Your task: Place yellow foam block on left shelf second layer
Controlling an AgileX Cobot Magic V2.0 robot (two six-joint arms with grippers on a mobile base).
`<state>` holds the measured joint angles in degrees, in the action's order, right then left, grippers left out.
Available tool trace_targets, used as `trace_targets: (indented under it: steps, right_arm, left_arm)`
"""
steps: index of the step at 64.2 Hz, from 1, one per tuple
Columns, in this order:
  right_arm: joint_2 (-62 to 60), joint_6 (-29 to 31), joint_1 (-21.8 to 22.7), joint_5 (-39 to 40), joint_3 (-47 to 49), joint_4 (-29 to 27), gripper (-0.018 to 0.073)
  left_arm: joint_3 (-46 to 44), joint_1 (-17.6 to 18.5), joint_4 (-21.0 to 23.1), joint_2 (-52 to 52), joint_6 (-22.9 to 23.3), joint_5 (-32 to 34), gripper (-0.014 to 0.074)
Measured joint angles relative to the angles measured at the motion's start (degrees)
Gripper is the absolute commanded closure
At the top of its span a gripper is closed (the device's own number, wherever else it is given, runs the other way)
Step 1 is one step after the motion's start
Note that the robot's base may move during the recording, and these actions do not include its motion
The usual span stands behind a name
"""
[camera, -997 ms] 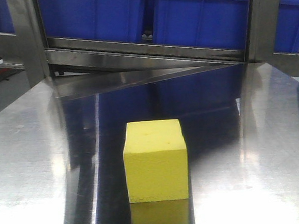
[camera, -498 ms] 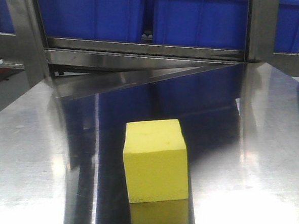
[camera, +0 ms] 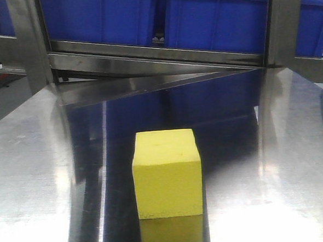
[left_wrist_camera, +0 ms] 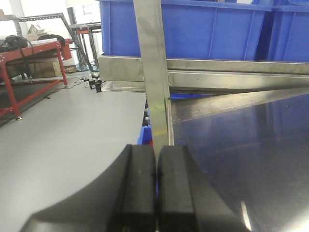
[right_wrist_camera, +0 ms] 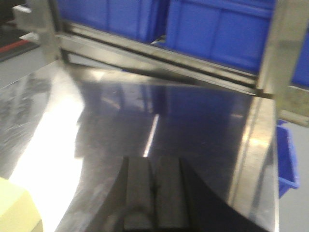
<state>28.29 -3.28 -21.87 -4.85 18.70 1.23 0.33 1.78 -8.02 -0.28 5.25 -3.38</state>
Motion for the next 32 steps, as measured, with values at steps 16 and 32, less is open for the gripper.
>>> trace_targets:
  steps: [16,32]
  right_arm:
    - [10.2,-1.4,-8.1,-1.0,4.9,0.0,-0.0090]
    - [21.6,-10.0,-14.2,-11.1,14.2,0.0,-0.0064]
  left_arm:
    - [0.0,0.0,0.0,0.0,0.0,0.0,0.0460]
    - [0.0,0.0,0.0,0.0,0.0,0.0,0.0460]
